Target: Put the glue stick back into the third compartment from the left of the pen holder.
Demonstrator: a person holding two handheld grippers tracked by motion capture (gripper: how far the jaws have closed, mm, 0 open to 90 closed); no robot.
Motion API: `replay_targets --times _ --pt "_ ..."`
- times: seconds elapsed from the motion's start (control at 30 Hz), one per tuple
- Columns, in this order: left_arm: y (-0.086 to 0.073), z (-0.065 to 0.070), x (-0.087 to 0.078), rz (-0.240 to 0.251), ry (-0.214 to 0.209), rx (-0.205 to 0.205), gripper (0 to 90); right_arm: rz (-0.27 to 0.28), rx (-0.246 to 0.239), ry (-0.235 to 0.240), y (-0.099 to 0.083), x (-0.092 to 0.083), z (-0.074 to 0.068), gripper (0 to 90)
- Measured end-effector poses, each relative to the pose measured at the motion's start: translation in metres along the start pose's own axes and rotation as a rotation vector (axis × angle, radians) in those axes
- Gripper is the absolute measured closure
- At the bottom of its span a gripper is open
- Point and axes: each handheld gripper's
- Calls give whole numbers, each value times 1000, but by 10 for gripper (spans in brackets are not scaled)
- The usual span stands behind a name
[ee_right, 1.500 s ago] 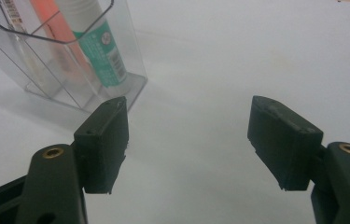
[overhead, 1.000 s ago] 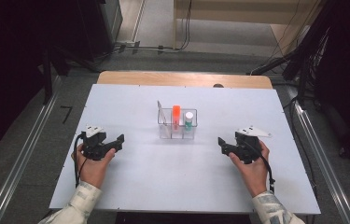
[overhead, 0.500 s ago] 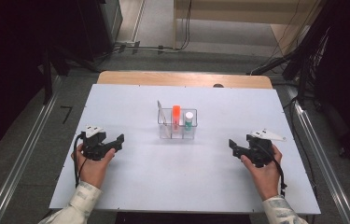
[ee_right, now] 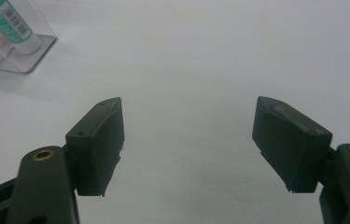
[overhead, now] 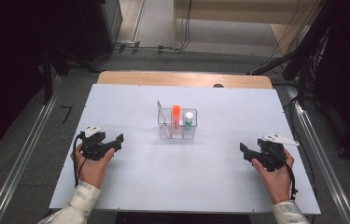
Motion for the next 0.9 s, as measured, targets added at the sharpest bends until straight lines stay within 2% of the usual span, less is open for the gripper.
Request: replay_targets --times 0.37,0.9 --pt "0 0 -1 -2 -1 -1 261 -7 32 -44 -5 -4 23 236" --pt "-1 -1 -3 1 0 -6 261 -15 57 -77 -13 -6 41 223"
Point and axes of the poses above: each handheld gripper's, and its own axes: x roughly forward along the jaws, y roughly out of its top, z roughly to its right, and after that the axes turned 13 degrees about -y, right-handed
